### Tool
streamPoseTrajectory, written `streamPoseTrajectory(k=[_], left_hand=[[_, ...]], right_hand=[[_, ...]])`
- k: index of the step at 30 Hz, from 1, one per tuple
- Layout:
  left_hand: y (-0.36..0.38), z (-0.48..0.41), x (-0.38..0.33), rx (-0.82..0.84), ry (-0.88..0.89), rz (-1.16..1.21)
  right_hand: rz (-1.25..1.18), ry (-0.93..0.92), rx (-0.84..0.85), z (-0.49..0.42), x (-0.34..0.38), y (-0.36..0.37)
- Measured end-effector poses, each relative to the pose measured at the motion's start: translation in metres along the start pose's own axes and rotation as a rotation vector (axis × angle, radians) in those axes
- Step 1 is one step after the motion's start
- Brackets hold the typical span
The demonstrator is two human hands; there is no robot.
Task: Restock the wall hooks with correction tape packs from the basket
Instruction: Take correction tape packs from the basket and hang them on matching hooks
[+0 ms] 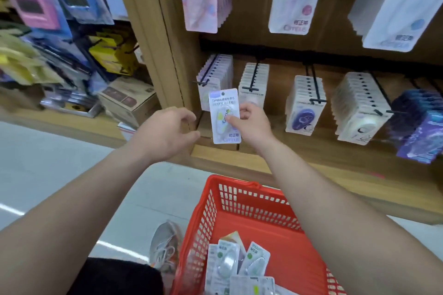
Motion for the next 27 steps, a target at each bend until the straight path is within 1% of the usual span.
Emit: streamPoseTrajectory(k=[5, 13, 15, 18, 20, 23, 27], left_hand=[[-0.014, 0.004, 0.028, -0.026, -0.014, 0.075], [-0.015, 0.004, 0.040, -0.016, -0.028, 0.137], [-0.014, 0.005, 0.040, -0.011, -0.035, 0.141], [-0.011, 0.005, 0.041, 0.016, -0.055, 0.152], [-0.007, 0.004, 0.040, 0.031, -0.063, 0.139], [0.006, 0.002, 0.035, 0.067, -0.063, 0.143], [0.052, 0.009, 0.016, 0.188, -0.033, 0.087]], right_hand=[[0.021, -0.008, 0.012, -0.049, 0.010, 0.036], [-0.013, -0.002, -0.107, -0.069, 0.002, 0.051], [0.012, 0.020, -0.136, -0.076, 0.003, 0.052], [0.121, 0.112, -0.183, -0.087, 0.003, 0.050], [0.227, 0.161, -0.163, -0.085, -0.006, 0.049], [0.364, 0.207, -0.084, -0.055, -0.028, 0.044], [0.372, 0.149, 0.022, 0.019, -0.067, 0.029]])
Point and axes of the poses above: each hand's wrist, its own z-axis away from the middle knuckle, its own y-axis out of the palm, x = y × z, the point moved 4 cm from there along -z, towards the middle knuckle, and after that the axes turned 14 degrees about x, right-handed, at the moved point
